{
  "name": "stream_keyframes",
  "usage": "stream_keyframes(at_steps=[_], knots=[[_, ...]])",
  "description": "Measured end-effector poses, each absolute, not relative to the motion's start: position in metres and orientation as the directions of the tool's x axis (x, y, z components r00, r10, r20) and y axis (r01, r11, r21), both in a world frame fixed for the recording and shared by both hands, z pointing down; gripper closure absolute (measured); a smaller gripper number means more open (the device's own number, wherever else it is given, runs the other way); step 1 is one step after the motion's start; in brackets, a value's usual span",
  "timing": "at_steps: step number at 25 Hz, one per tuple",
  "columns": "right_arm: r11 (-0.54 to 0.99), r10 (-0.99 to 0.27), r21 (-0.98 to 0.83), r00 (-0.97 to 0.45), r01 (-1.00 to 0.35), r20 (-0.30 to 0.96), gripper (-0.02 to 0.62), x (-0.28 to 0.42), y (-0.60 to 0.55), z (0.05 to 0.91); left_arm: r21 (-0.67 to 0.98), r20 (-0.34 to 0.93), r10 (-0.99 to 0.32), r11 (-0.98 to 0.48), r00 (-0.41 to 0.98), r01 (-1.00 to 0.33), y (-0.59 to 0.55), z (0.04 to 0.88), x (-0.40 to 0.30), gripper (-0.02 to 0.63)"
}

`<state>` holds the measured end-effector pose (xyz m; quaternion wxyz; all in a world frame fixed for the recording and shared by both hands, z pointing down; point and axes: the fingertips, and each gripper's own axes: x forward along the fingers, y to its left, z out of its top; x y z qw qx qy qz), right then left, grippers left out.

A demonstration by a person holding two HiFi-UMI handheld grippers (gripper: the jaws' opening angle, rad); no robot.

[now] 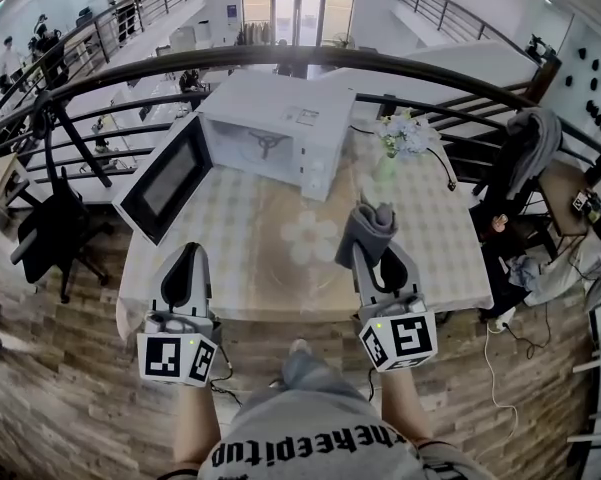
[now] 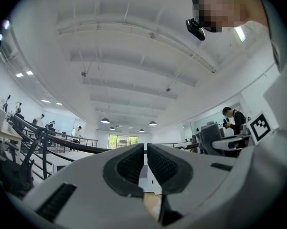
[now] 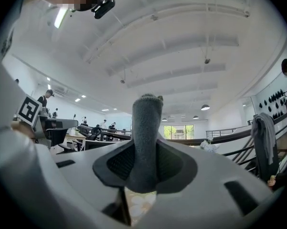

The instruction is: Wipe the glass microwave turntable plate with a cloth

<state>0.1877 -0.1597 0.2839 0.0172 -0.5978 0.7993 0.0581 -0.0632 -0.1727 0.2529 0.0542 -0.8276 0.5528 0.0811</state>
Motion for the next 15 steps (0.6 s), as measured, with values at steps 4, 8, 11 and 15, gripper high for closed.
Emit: stream_keyframes(at_steps=[4,8,11,15], knots=[[0.269,-0.955,0.076,-0.276,-0.96,-0.112,0.488,0.1894,-0.1586,0.2806,0.0,-0.197,-0.904,-0.388,0.38,-0.922,-0.174,0.2524,-0.061,0.583],[0.268,-0.954,0.075,-0.276,-0.96,-0.117,0.488,0.1888,-0.1565,0.2794,0.001,-0.198,-0.903,-0.39,0.382,-0.921,-0.1731,0.2522,-0.0604,0.583],[0.271,-0.953,0.077,-0.279,-0.96,-0.118,0.488,0.1875,-0.1541,0.2793,0.001,-0.2,-0.903,-0.388,0.38,-0.922,-0.1713,0.2516,-0.0605,0.583],[0.274,-0.953,0.076,-0.282,-0.959,-0.116,0.488,0.1853,-0.1526,0.2799,-0.001,-0.203,-0.905,-0.382,0.374,-0.924,-0.1702,0.2512,-0.0615,0.583]])
